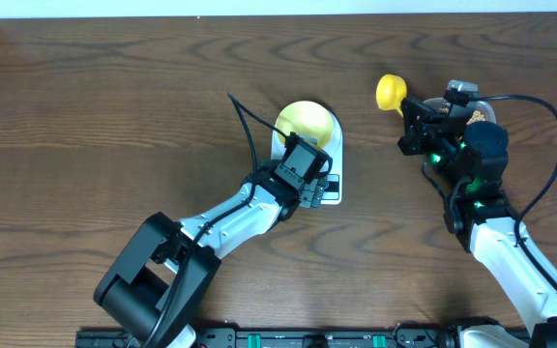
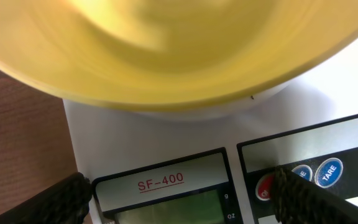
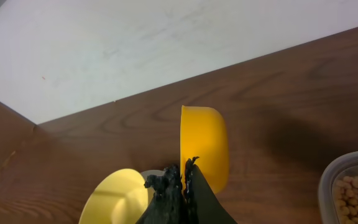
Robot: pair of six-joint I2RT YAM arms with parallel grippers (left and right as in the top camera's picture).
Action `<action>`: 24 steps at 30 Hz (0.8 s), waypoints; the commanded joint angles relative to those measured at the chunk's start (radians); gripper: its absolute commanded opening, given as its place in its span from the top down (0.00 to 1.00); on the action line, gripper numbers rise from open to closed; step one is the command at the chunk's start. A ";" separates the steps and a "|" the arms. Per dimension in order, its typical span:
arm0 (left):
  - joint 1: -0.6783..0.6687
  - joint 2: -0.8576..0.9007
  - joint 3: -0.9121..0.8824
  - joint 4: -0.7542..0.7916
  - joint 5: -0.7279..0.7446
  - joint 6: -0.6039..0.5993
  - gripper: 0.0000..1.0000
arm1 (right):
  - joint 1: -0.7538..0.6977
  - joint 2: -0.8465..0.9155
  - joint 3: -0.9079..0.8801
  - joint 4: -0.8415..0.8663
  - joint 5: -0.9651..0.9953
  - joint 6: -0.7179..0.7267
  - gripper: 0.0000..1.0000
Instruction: Scoop item into bowl and weigh 50g on scale
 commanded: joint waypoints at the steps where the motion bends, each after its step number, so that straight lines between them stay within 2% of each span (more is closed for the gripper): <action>1: 0.003 0.030 -0.014 -0.007 -0.033 -0.001 0.07 | -0.006 0.003 0.014 0.003 -0.013 0.007 0.99; 24: 0.003 0.031 -0.019 -0.032 -0.058 -0.002 0.07 | -0.006 0.003 0.014 0.002 -0.013 0.007 0.99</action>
